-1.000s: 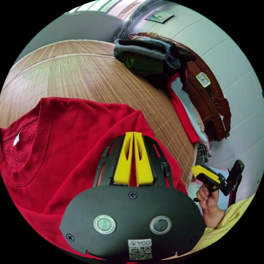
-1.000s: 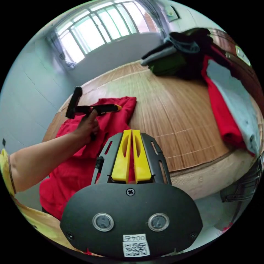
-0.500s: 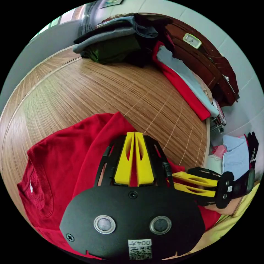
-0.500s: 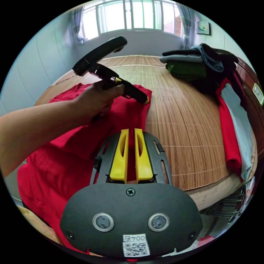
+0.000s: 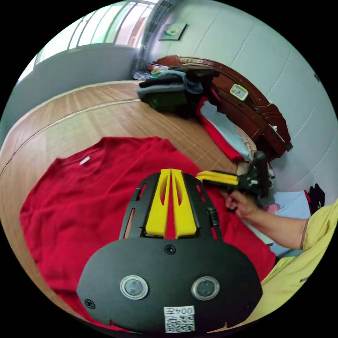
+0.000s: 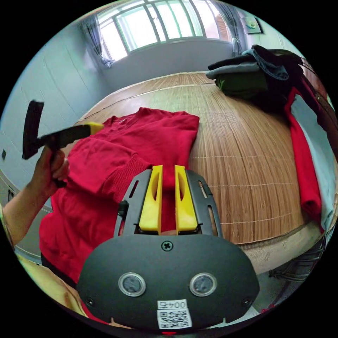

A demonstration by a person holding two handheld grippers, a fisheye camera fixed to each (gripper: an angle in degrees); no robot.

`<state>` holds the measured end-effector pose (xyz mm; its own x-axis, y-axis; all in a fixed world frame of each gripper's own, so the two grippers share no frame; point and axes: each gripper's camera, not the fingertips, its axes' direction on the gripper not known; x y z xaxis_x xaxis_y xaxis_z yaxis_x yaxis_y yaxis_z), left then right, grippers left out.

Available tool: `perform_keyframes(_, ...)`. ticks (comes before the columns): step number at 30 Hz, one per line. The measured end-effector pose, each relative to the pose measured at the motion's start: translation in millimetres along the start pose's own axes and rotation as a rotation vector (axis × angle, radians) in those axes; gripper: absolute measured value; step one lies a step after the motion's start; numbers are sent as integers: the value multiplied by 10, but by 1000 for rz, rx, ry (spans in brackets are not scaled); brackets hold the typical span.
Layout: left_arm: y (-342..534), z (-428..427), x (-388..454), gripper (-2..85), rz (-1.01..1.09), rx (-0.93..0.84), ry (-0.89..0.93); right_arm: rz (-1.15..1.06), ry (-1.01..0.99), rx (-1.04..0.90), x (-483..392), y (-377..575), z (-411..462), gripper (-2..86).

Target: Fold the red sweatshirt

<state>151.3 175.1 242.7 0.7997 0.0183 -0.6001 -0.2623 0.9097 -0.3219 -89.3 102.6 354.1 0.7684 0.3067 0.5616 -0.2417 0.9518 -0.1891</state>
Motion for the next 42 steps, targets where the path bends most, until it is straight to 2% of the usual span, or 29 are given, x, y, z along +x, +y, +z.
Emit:
perform_keyframes(5, 1177, -975, -678, 34, -219, 31, -302, -81, 1, 13, -673, 72, -208, 135)
perform_keyframes(9, 1570, -967, -1191, 80, -342, -45, -387, -71, 69, -109, -964, 49, 207, 144)
perform_keyframes(10, 1673, -850, -1301, 87, -357, -66, -355, -85, 118, -115, -1064, 58, 334, 146)
perform_keyframes(11, 1783, -834, -1323, 92, -360, 0, -337, -117, 162, -77, -1166, 86, 361, 146)
perform_keyframes(15, 1746, -801, -1380, 94, -396, -3, -319, -104, 155, -61, -1187, 3, 465, 145)
perform_keyframes(25, 897, -476, -1993, 94, -394, -3, -331, -99, 170, -132, -1066, -1105, 1086, 142)
perform_keyframes(33, 286, -375, -2864, 86, -452, 43, -238, -112, 140, -143, -779, -2111, 1650, 144)
perform_keyframes(39, 804, -842, -2873, 71, -419, 20, -132, -133, 123, -213, -504, -1991, 1441, 161)
perform_keyframes(42, 1412, -1163, -2773, 61, -425, -82, -136, -153, 160, -255, -351, -1592, 1187, 157)
